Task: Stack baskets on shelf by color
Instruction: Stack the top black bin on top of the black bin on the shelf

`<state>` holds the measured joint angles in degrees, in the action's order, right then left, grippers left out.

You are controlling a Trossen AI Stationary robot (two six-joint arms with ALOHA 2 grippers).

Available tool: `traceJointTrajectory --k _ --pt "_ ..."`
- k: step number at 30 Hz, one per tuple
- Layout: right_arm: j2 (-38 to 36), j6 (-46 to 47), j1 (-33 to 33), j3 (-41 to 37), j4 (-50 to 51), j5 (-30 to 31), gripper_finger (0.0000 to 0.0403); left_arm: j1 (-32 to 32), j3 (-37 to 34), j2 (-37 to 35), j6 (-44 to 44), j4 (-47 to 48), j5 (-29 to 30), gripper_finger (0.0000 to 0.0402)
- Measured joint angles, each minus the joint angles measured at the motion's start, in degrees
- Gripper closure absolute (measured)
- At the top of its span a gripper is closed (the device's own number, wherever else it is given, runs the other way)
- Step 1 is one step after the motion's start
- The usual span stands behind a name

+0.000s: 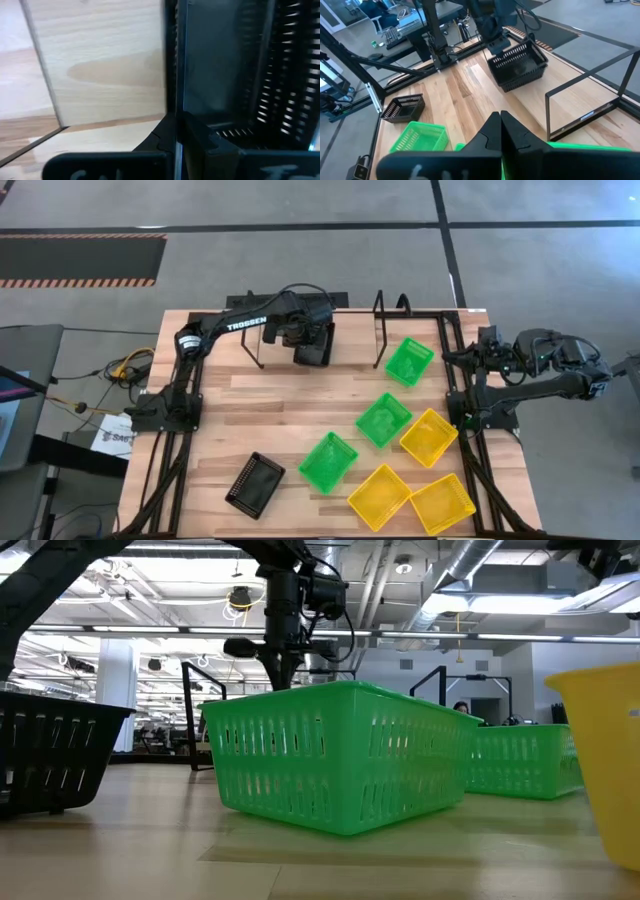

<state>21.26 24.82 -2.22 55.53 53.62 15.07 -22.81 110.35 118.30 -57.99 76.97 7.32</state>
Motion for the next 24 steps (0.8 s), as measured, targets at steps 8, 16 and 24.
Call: traceJointTrajectory --k 8,16,24 --pt "0.0 0.0 0.0 0.0 0.0 -0.2 0.0395 -0.1 0.0 0.8 1.0 -1.6 0.4 0.0401" --pt "0.0 0.1 0.0 0.0 0.0 -0.2 0.0395 -0.1 0.3 0.8 5.1 -1.1 1.0 0.0366" --pt "0.0 0.2 0.0 0.0 0.1 -0.2 0.0395 -0.6 0.3 0.8 7.8 -1.0 0.0 0.0309"
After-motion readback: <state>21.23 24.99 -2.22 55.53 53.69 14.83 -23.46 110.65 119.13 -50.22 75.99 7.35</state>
